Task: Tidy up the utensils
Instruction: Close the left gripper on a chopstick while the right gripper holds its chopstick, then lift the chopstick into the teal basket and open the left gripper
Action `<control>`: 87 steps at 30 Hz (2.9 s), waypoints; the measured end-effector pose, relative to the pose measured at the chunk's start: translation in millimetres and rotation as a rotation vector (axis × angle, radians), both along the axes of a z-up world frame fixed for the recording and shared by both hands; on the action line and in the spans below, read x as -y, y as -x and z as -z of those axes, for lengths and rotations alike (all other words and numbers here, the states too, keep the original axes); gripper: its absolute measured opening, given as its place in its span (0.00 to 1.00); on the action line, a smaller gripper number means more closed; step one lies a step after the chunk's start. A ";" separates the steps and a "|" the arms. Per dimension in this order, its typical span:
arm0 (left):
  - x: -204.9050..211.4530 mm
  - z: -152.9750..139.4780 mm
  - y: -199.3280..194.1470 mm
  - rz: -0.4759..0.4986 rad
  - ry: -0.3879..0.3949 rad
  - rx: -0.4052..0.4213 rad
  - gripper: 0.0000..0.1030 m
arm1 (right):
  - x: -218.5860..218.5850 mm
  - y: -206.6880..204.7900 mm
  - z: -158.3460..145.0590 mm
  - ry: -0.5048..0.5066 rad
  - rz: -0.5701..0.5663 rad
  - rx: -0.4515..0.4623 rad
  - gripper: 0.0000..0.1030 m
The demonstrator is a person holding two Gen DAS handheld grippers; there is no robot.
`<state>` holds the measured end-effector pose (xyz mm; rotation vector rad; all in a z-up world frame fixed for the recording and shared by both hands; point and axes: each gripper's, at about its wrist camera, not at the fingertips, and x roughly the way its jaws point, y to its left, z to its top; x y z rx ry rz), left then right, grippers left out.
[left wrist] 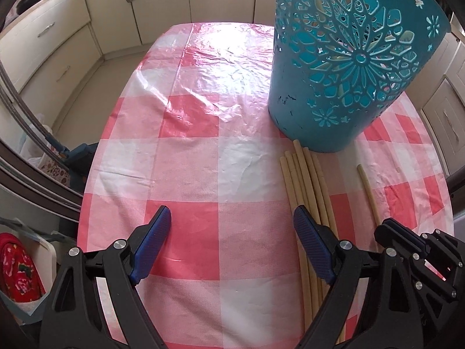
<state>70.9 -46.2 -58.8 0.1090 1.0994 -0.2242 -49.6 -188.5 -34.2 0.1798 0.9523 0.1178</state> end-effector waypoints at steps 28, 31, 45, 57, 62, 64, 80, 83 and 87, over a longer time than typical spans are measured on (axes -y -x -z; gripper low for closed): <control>18.6 -5.5 9.4 0.172 0.008 0.046 0.08 | -3.2 -6.4 -0.4 0.054 -0.023 0.016 0.08; 11.2 -5.3 6.4 0.185 0.061 0.018 0.07 | -2.6 -9.1 -0.3 0.058 -0.025 0.012 0.08; 7.7 -21.8 9.7 0.187 -0.008 0.056 0.04 | 0.3 -11.3 1.4 0.048 -0.033 0.036 0.06; 1.2 -61.2 44.6 0.182 -0.033 0.165 0.04 | -4.6 -7.2 2.8 0.075 -0.036 0.063 0.06; 0.6 -77.8 51.7 0.183 -0.017 0.196 0.04 | -5.7 -5.4 3.0 0.083 -0.037 0.071 0.06; -1.1 -85.7 53.5 0.181 0.007 0.204 0.04 | -6.4 -4.8 3.0 0.085 -0.037 0.073 0.06; -14.7 -236.9 31.2 0.150 0.419 0.515 0.04 | 6.4 -8.6 1.8 -0.017 -0.001 0.043 0.06; -4.0 -256.7 13.6 0.127 0.450 0.597 0.04 | 9.3 -9.5 2.0 -0.037 0.007 0.038 0.06; 8.1 -267.9 -12.1 0.072 0.480 0.680 0.04 | 10.8 -9.5 2.5 -0.053 0.012 0.034 0.06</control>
